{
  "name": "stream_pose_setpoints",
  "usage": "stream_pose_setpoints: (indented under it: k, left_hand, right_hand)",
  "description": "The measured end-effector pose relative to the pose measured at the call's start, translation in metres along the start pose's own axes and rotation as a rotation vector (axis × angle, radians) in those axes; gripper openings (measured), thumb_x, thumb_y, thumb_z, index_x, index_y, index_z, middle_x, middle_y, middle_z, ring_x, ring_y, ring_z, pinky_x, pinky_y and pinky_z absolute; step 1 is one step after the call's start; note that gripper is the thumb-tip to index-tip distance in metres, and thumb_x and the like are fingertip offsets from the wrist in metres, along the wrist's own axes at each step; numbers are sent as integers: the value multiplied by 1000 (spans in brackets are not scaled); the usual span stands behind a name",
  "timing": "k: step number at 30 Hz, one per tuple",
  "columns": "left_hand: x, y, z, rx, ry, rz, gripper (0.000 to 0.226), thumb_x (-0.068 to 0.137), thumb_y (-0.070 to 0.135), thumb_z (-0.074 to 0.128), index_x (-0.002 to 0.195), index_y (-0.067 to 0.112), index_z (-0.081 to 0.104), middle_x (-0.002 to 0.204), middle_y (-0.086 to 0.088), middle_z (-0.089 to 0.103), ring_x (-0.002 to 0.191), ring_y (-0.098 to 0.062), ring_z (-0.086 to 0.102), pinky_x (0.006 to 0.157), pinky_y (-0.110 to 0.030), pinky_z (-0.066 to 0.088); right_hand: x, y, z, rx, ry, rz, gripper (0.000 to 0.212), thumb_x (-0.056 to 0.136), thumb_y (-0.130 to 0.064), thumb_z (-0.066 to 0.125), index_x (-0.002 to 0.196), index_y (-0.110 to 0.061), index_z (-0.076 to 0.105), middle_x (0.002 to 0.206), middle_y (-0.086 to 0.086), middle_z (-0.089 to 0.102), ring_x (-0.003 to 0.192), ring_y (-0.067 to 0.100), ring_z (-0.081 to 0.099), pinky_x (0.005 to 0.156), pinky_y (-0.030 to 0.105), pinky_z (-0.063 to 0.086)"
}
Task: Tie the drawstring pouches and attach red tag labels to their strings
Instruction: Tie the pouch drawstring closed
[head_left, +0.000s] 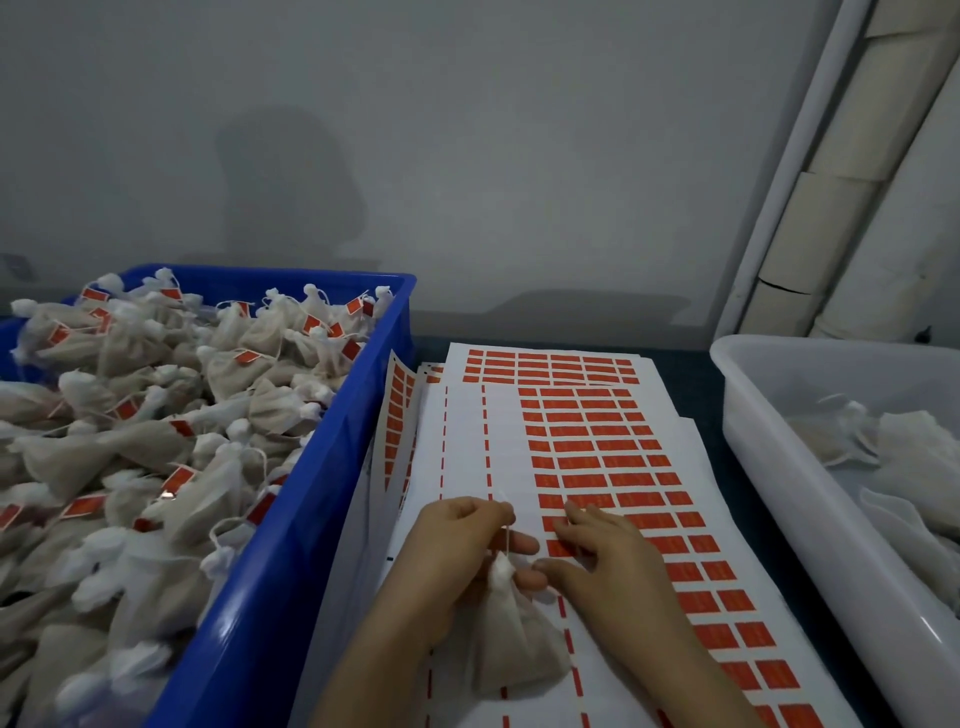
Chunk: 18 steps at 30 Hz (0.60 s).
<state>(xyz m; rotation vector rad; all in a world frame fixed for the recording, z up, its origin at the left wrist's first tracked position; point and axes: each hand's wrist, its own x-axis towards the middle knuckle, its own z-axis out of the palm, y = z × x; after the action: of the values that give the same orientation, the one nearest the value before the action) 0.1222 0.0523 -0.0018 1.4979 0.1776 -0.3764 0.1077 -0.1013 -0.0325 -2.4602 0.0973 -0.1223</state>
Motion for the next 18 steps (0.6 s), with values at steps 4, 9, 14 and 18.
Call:
stream_pose_setpoints:
  k: [4,9,14,18]
  left_hand:
    - [1,-2,1,1,0,-6,15,89,25,56,95,12,61,71,-5,76,57,-26,70,70,-42,60]
    - [1,-2,2,4,-9,-31,16,89,26,56,95,12,60,71,-4,76,57,-25,71,58,-32,59]
    - [-1,1,6,25,9,-65,14,89,26,55,92,13,60,66,-2,75,52,-22,70,52,-27,56]
    - [1,-2,6,70,43,-70,15,89,27,56,93,14,61,70,-2,76,51,-21,69,56,-27,58]
  right_hand:
    - [0,-1,1,-58,4,-29,42,79,-41,61,118,-28,57,136,-10,48,130,12,37,108,36,28]
    - [-2,0,-2,-99,26,-90,30,82,-39,58,110,-30,62,129,-11,56,123,9,43,106,31,31]
    - [-6,2,-4,-201,55,-158,31,84,-45,51,112,-35,60,128,-16,55,121,5,45,105,26,31]
    - [-5,3,-4,-329,30,-274,33,88,-42,46,120,-36,53,133,-15,51,126,5,41,104,20,19]
